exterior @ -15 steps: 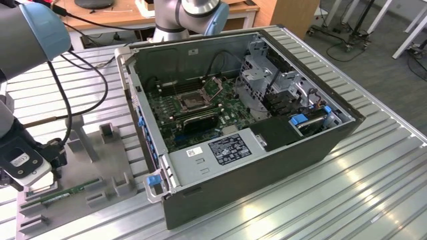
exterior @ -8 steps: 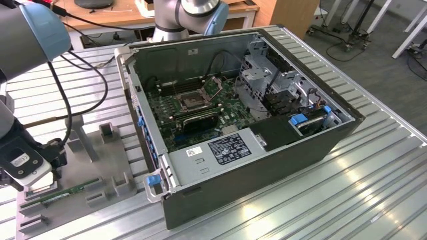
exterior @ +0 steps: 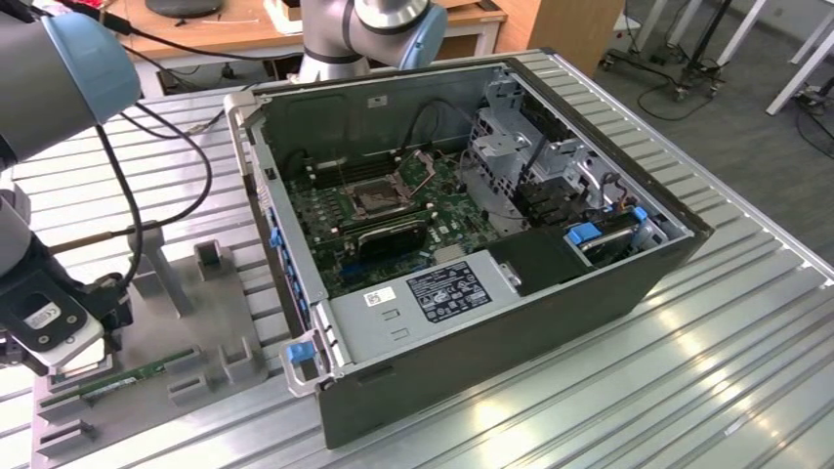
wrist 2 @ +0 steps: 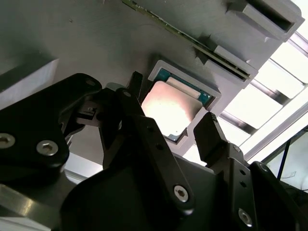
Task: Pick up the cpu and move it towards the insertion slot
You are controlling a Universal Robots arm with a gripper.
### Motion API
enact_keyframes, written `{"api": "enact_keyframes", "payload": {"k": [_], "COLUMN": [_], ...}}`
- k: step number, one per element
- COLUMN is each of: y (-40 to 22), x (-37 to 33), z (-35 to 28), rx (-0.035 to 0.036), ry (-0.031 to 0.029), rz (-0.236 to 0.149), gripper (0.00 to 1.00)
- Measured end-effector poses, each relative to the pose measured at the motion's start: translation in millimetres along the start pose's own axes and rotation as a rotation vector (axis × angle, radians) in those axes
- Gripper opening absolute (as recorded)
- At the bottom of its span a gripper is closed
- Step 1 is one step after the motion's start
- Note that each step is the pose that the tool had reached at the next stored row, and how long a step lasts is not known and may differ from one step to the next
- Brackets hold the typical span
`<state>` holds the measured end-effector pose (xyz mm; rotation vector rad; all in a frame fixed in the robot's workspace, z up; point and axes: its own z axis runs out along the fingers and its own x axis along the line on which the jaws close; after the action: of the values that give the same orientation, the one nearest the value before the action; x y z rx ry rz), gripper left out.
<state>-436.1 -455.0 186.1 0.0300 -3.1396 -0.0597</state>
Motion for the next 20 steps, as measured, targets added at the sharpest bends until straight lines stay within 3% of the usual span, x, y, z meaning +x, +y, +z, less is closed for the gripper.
{"api": "enact_keyframes", "payload": {"k": [20], "y": [1.4], "x": [0.0], "z": [1.4], "rx": [-0.0001], "ry": [0.0003], "rz": [-0.014], "gripper": [0.71]}}
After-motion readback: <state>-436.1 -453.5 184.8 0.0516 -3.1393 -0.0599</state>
